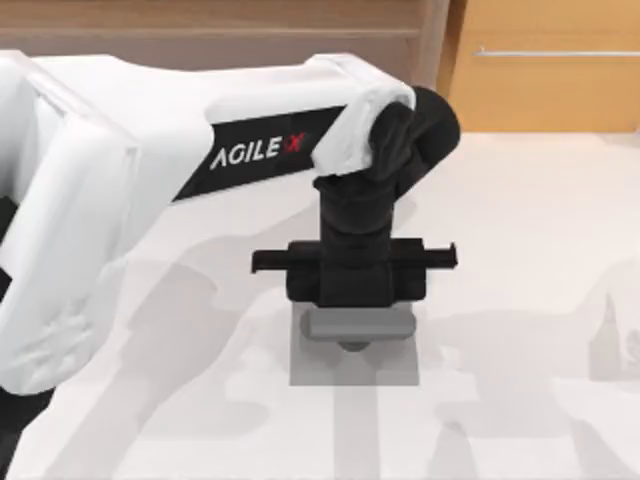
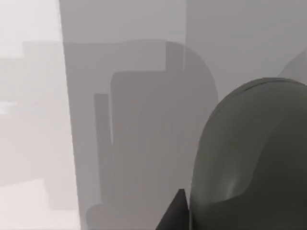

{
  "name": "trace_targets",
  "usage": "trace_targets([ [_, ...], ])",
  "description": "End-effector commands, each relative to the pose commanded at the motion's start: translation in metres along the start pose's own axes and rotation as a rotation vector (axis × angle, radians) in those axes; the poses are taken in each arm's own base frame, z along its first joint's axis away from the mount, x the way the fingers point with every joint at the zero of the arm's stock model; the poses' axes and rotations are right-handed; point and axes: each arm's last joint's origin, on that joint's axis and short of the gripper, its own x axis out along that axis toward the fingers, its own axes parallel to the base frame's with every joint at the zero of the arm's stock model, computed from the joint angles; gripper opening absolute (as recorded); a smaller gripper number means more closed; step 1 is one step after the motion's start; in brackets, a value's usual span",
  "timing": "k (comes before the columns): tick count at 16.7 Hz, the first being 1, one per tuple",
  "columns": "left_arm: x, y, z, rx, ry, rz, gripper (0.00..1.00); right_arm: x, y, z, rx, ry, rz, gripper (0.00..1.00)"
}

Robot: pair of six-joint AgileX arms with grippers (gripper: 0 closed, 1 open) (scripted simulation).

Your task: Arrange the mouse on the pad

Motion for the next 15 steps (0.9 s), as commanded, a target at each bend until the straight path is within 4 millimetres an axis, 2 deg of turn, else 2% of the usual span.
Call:
trace_targets([
  [2, 0.0000, 0.0000, 0.0000, 0.000, 0.000, 0.000, 0.00, 0.0000, 0.0000, 0.0000, 0.000, 0.000, 0.000, 1.00],
  [15, 0.0000, 0.0000, 0.0000, 0.000, 0.000, 0.000, 0.98, 0.0000, 0.0000, 0.0000, 0.000, 0.000, 0.000, 1.00],
])
